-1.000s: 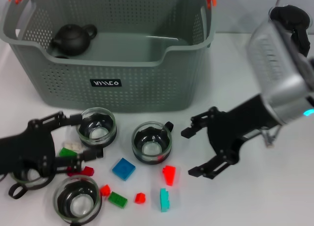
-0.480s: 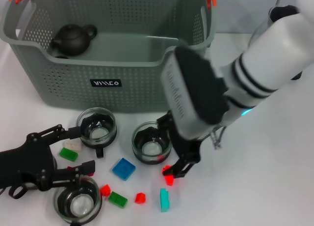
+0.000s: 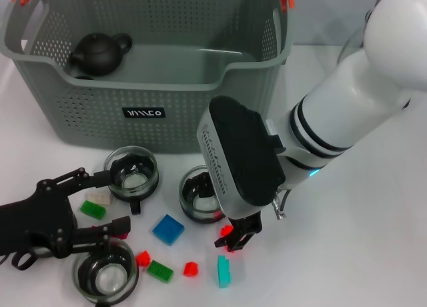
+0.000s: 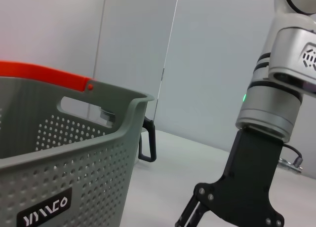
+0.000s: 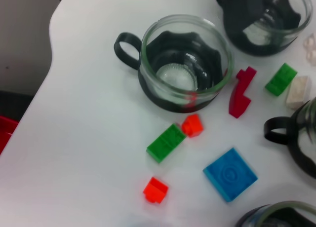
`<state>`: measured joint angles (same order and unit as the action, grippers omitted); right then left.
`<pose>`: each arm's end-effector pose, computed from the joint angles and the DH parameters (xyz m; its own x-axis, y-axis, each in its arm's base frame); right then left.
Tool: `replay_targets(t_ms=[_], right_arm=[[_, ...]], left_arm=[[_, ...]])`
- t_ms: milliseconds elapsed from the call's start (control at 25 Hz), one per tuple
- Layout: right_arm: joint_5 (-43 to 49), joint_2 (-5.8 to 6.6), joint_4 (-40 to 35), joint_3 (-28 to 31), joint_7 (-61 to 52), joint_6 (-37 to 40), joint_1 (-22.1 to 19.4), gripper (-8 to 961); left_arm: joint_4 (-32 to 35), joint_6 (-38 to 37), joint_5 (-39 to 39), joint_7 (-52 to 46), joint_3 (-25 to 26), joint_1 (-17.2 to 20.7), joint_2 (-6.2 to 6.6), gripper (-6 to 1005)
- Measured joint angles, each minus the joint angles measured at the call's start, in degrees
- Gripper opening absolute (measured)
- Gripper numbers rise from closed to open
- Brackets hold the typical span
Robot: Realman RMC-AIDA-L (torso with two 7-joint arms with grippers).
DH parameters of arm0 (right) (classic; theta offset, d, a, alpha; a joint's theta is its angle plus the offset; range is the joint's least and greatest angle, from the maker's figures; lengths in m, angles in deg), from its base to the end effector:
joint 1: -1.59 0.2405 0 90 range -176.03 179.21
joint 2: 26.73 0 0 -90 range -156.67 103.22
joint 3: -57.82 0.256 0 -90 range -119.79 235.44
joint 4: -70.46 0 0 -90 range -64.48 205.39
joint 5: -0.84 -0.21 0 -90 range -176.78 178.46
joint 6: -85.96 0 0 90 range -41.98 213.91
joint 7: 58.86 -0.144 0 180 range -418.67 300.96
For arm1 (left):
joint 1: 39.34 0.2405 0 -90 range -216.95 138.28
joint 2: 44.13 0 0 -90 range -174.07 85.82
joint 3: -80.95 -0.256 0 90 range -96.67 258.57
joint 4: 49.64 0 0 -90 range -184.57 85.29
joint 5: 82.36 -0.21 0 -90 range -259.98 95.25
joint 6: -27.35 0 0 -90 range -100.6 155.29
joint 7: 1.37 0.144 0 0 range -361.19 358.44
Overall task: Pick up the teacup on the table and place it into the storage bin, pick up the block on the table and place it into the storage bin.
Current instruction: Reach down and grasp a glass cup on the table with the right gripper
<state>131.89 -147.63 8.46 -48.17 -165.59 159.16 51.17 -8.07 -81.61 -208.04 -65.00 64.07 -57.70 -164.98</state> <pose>0.0932 0.3316 -0.1209 0.8729 0.3640 0.3249 0.3523 -0.9309 0.0963 -0.3203 0.2328 0.0322 0.7515 0.2598 0.6064 0.4578 -0.8673 -0.1957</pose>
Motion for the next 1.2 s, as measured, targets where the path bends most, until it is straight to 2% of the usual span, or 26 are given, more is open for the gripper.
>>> replay_targets(t_ms=[440, 1120, 1200], right_arm=[[0.6, -0.09, 3.7, -2.5, -2.3, -7.0, -0.6, 842], [0.5, -0.13, 4.4, -5.4, -3.7, -8.2, 0.0, 751], [0.7, -0.13, 4.2, -5.5, -4.1, -8.1, 0.1, 657]], left_arm=[[-0.1, 0.4, 0.0, 0.0, 0.0, -0.3, 0.0, 935], [-0.2, 0.3, 0.1, 0.0, 0.0, -0.3, -0.08, 934], [-0.2, 0.3, 0.1, 0.0, 0.0, -0.3, -0.09, 934]])
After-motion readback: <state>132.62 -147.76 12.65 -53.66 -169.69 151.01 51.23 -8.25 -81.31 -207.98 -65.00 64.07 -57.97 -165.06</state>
